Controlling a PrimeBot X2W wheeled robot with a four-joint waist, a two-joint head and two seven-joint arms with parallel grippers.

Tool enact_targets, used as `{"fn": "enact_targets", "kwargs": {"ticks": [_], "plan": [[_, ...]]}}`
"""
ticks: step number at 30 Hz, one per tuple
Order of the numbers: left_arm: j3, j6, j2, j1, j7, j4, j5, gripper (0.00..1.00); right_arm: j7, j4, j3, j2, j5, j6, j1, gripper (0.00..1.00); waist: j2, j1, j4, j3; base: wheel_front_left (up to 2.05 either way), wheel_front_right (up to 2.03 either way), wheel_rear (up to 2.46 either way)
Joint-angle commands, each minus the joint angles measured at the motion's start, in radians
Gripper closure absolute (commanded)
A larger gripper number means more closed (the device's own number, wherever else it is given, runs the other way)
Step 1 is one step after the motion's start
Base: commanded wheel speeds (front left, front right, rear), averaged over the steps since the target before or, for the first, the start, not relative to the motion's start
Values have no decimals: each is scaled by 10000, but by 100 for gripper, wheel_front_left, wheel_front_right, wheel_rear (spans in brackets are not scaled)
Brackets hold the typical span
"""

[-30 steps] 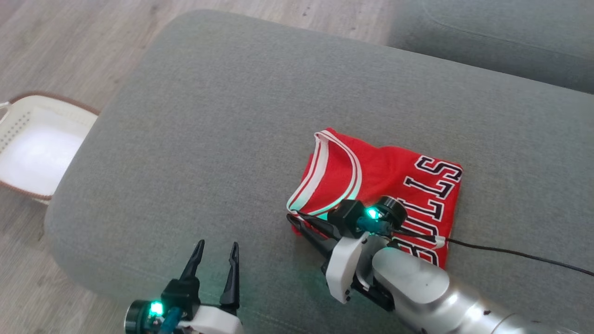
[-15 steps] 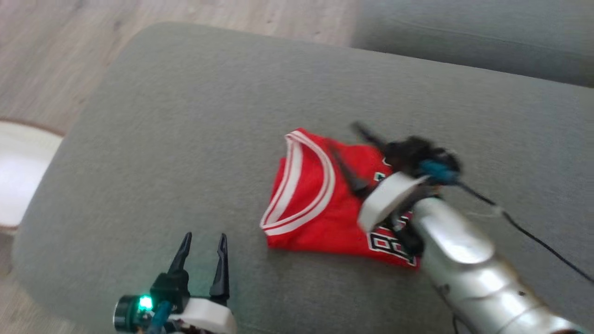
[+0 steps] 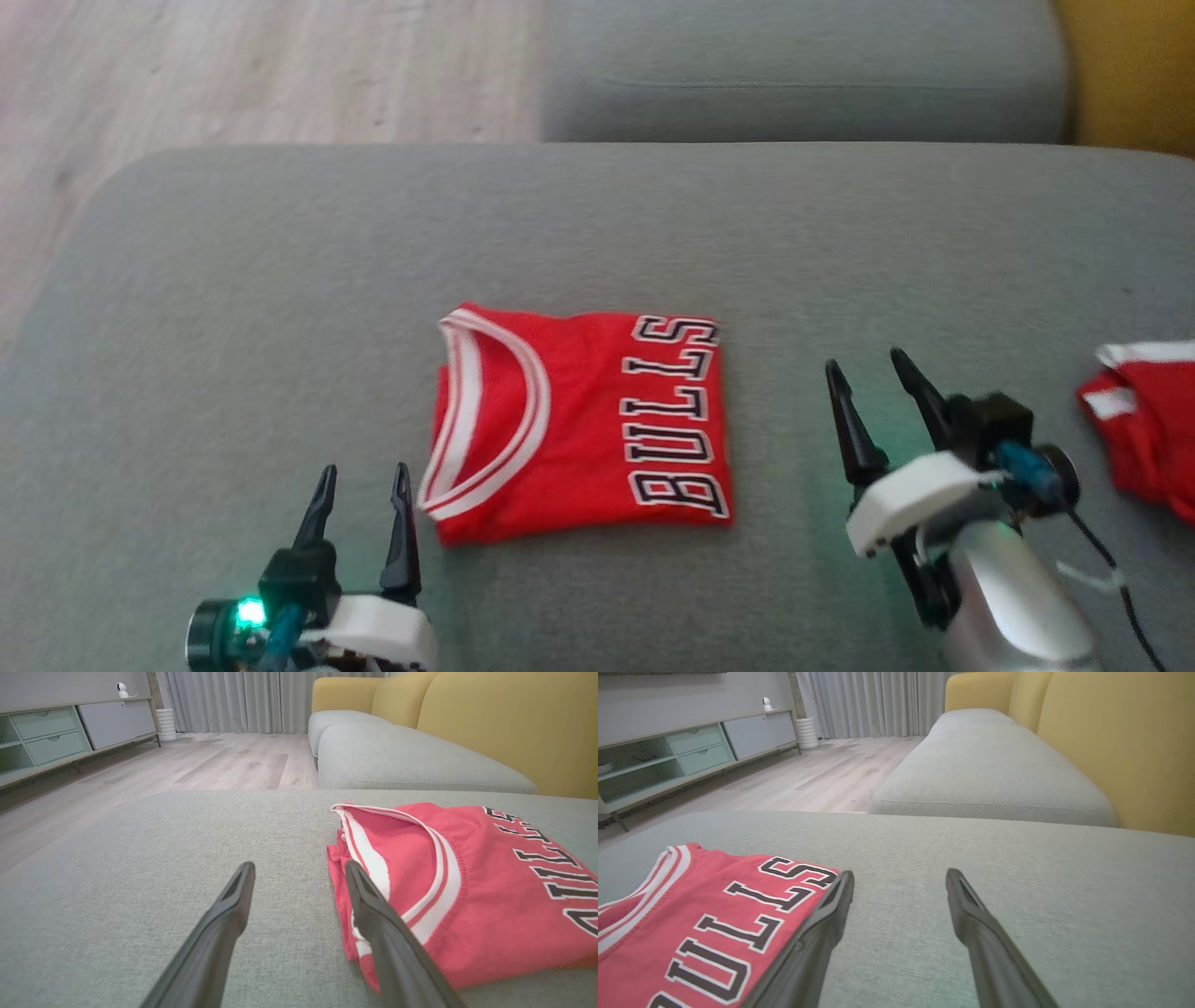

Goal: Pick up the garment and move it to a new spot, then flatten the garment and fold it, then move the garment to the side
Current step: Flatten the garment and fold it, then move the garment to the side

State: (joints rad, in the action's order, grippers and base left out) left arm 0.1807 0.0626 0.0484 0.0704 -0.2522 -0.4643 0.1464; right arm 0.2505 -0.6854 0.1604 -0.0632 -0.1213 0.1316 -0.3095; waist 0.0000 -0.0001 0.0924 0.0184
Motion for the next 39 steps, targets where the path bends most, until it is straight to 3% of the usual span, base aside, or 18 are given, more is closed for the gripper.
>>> {"fn": "enact_targets", "kwargs": {"ticks": [1,8,16,27,33,38,39], "plan": [[-426,75,18,48,-95,344,-142,0,112,398,112,124,33,-9,63,0,0,1,-413,-185,0,0,0],[-481,118,18,-491,-95,587,-263,0,112,638,-58,127,-239,-9,966,0,0,1,-822,-343,0,0,0],[-461,77,18,-603,-95,676,-335,0,112,757,-68,128,-439,-9,1275,0,0,1,-813,-326,0,0,0],[351,-68,18,-87,-95,635,-257,0,112,-187,1760,129,-1695,-9,-165,0,0,1,444,461,0,0,0],[709,45,18,123,-95,571,-99,0,84,-1756,2567,129,-2348,-9,-1291,0,0,1,1339,868,0,0,0],[699,89,18,78,-95,547,-114,0,-489,-3138,3065,129,-2656,-9,-1493,0,0,1,1565,908,0,0,0],[657,99,18,45,-95,545,-130,0,-526,-3316,3139,129,-2687,-9,-1484,33,0,1,1517,886,0,0,0]]}}
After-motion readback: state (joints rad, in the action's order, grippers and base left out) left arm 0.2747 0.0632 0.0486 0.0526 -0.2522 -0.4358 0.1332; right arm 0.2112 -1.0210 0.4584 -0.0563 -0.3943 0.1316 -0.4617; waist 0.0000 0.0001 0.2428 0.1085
